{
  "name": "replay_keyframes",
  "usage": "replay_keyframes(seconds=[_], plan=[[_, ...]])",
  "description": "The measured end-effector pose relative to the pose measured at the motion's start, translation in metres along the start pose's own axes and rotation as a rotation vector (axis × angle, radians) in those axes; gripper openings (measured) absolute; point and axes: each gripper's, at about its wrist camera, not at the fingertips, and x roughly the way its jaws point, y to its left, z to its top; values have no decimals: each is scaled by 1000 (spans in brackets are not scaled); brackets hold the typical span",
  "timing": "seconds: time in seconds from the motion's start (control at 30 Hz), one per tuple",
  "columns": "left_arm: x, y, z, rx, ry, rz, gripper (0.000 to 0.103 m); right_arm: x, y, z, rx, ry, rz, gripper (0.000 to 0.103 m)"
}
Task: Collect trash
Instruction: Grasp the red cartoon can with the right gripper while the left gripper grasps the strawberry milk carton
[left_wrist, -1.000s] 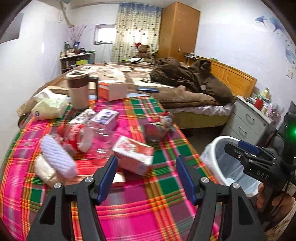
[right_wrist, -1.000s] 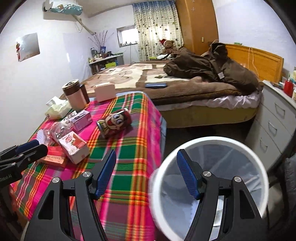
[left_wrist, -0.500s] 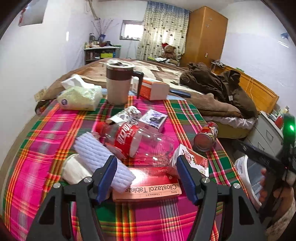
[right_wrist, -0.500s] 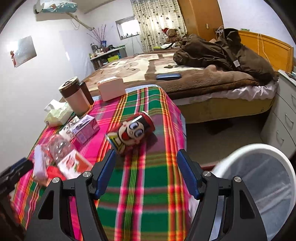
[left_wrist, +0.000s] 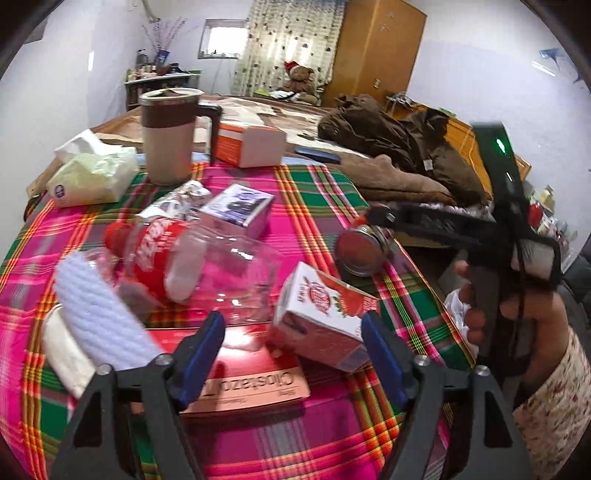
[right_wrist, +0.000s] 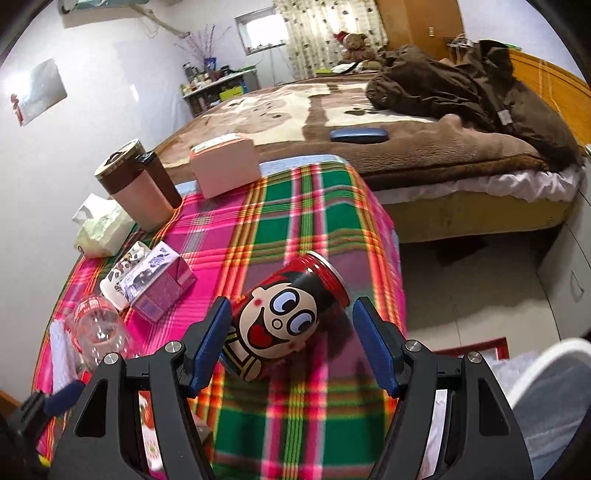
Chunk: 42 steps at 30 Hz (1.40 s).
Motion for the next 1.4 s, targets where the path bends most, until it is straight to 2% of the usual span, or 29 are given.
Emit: replay_keyframes(seconds=[0.33, 0.57, 0.77, 0.83, 0.9, 1.17, 1.4], plan=[[22, -23, -4, 40, 48, -11, 81, 18, 18, 11, -88, 73, -46, 69], [32, -33, -6, 97, 60, 34, 83, 21, 18, 14, -134, 103, -63, 69], [42, -33, -2, 133, 66, 56, 83, 13, 9, 11, -163, 100, -49, 69], [43, -35, -2, 142, 71, 51, 83, 11, 5, 11, -154, 108, -22, 58], [47, -36, -1, 152, 80, 51, 83, 9, 2, 10, -160, 112, -12, 57], [41, -29, 0, 112, 51, 22, 81, 9, 0, 6, -181, 147, 39, 57], [28, -26, -1, 88, 13, 15, 81, 11, -1, 3, -150, 150, 53, 57]])
